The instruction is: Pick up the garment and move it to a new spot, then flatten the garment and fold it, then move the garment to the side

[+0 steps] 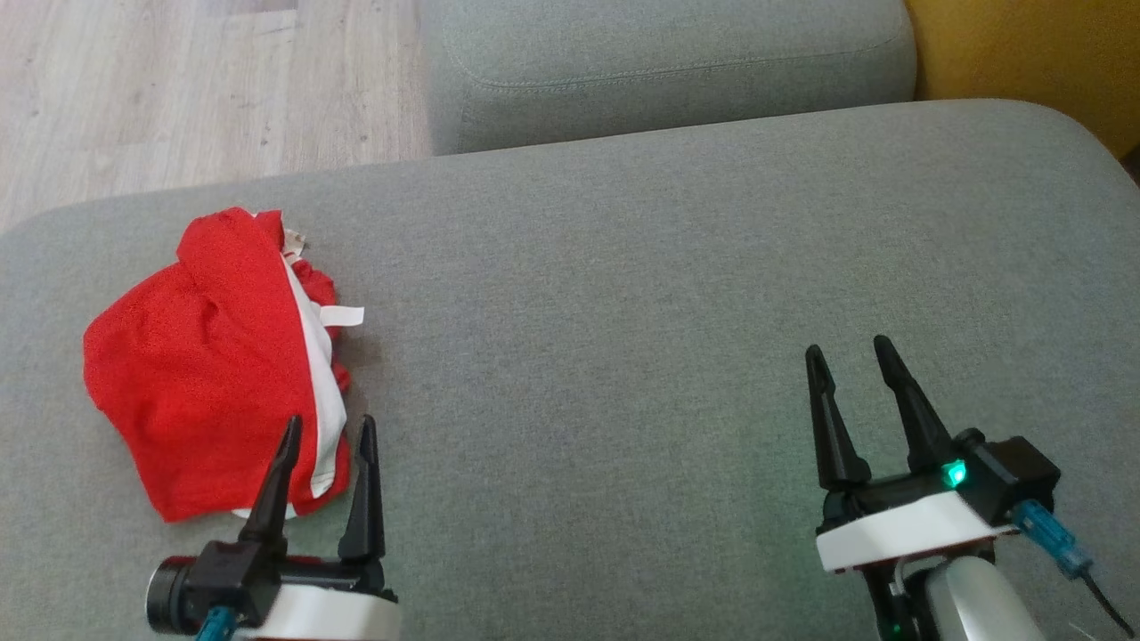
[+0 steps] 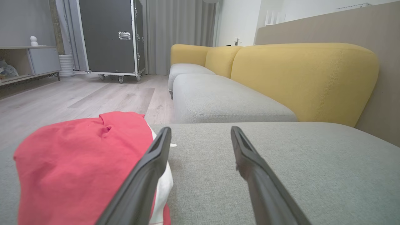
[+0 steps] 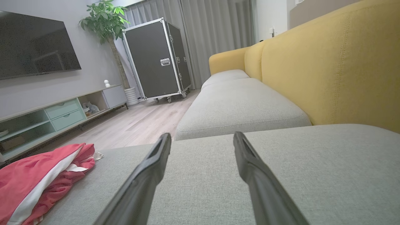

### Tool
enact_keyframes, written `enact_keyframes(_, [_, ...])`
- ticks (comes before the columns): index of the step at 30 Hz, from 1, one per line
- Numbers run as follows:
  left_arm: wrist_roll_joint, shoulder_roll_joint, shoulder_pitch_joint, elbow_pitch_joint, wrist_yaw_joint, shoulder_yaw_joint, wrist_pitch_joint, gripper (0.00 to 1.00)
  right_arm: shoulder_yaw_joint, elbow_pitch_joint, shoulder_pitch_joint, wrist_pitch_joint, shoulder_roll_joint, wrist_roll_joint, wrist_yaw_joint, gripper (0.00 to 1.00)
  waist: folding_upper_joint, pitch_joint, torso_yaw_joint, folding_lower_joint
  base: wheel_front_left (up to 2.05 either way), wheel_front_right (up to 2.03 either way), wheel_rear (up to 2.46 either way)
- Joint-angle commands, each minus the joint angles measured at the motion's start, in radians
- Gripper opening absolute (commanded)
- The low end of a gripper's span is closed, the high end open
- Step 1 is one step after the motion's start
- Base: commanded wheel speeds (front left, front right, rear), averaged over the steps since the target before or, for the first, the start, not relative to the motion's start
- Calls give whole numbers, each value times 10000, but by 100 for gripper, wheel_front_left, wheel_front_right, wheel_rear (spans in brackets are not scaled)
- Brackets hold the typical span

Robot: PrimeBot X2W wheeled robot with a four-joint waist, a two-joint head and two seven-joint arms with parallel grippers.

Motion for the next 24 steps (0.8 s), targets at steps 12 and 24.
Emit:
enact_keyframes(12, [297, -274, -359, -146, -332, 792, -95, 100, 289, -127, -294, -120, -64, 233, -7, 100, 0, -57, 174, 0, 0, 0, 0])
enact_keyframes(24, [356, -322, -180, 38, -369, 1403, -95, 100, 901, -33, -109, -120, -64, 120, -7, 100, 0, -408, 1300, 0, 0, 0, 0])
